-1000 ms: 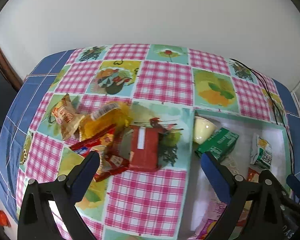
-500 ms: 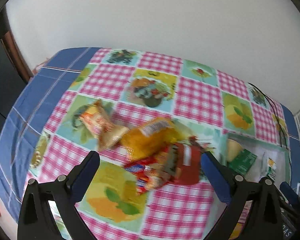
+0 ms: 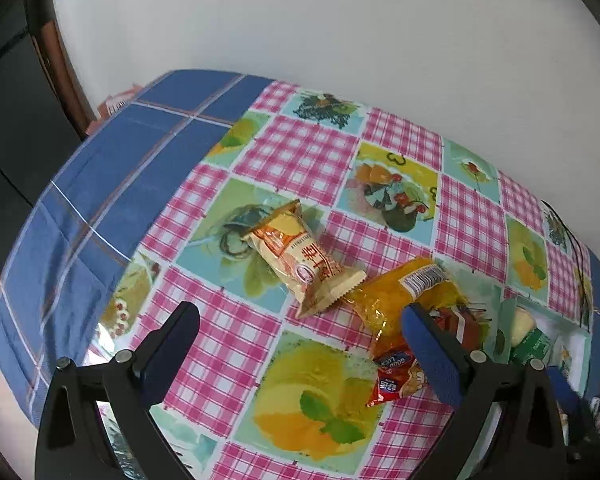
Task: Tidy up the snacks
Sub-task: 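Move both open tools back over the snack pile, then grasp the red GOOD LUCK bag with the left tool while the right tool grasps the brown wrapped bar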
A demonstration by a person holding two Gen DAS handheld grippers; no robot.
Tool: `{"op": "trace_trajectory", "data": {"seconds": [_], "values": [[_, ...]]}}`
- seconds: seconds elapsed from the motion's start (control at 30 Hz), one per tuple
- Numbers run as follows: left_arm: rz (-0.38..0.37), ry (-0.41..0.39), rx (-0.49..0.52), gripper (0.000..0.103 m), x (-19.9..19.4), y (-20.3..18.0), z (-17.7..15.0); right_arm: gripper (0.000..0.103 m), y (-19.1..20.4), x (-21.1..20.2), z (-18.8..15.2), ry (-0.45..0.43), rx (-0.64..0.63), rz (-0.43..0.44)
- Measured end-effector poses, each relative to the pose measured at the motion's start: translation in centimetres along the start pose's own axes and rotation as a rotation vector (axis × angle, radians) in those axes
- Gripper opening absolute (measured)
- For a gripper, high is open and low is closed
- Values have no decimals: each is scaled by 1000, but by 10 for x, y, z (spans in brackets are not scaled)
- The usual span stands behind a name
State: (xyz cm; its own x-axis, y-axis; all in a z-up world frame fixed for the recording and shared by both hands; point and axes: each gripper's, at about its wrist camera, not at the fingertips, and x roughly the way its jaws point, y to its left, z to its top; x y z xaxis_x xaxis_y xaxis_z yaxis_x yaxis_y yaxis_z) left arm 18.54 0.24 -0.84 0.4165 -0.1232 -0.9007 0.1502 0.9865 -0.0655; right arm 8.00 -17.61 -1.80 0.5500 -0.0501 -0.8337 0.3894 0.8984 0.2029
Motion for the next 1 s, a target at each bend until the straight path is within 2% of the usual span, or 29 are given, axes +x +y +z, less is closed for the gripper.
{"op": "trace_trajectory", "data": {"seconds": [0.13, 0.2, 0.27, 0.37, 0.5, 0.63, 0.73, 0.8, 0.87, 1.0], "values": [[-65, 35, -20, 101, 8, -5, -3, 100, 2, 17, -4, 32, 17, 10], [-96, 49, -21, 101, 11, -10, -5, 87, 4, 23, -6, 42, 11, 9], [-128, 65, -11, 101, 14, -17, -7, 81, 7, 28, -7, 46, 0, 9], [-166, 88, 7, 101, 20, -27, -11, 74, 10, 36, -9, 61, -19, 2], [-175, 119, 39, 99, 29, -39, -18, 66, 12, 47, -13, 72, -27, -1], [-203, 167, 25, 87, 44, -44, -26, 60, 13, 57, -16, 85, -37, -13], [-200, 191, 21, 86, 54, -44, -30, 54, 11, 65, -18, 95, -35, -21], [-210, 202, 13, 75, 59, -45, -32, 48, 10, 68, -19, 102, -31, -20], [-223, 213, 3, 61, 62, -45, -33, 46, 9, 71, -19, 103, -24, -14], [-229, 217, 1, 51, 65, -46, -34, 45, 7, 71, -20, 101, -22, -9]]}}
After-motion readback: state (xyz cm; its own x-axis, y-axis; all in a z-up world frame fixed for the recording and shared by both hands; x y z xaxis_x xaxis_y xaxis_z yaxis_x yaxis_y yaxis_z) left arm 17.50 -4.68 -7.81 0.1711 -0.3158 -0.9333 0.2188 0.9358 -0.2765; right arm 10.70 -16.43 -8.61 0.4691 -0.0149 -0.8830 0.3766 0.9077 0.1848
